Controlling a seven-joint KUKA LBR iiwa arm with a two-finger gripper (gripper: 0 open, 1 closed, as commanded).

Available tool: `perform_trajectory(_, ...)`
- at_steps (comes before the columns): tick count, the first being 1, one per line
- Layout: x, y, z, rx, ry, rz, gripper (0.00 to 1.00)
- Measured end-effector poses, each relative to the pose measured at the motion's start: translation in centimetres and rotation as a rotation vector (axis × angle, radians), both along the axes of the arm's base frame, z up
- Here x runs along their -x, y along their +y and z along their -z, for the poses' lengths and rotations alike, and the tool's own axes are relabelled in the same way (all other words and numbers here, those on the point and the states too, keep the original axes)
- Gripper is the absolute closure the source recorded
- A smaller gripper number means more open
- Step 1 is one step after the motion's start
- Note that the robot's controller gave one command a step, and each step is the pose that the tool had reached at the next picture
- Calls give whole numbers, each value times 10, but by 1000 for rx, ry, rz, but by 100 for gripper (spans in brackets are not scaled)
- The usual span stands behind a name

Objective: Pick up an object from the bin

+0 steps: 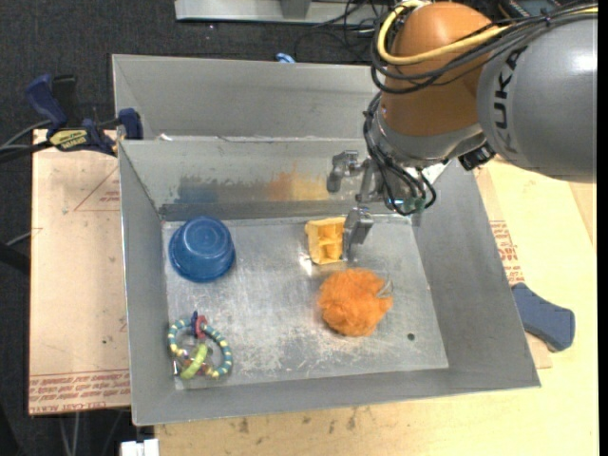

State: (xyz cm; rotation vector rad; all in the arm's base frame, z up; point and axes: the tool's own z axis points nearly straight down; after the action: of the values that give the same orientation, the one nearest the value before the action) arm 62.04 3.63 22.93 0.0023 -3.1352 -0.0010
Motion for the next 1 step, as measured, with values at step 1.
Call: perform_trajectory(1, -1, 0, -5, 0, -8, 1, 0)
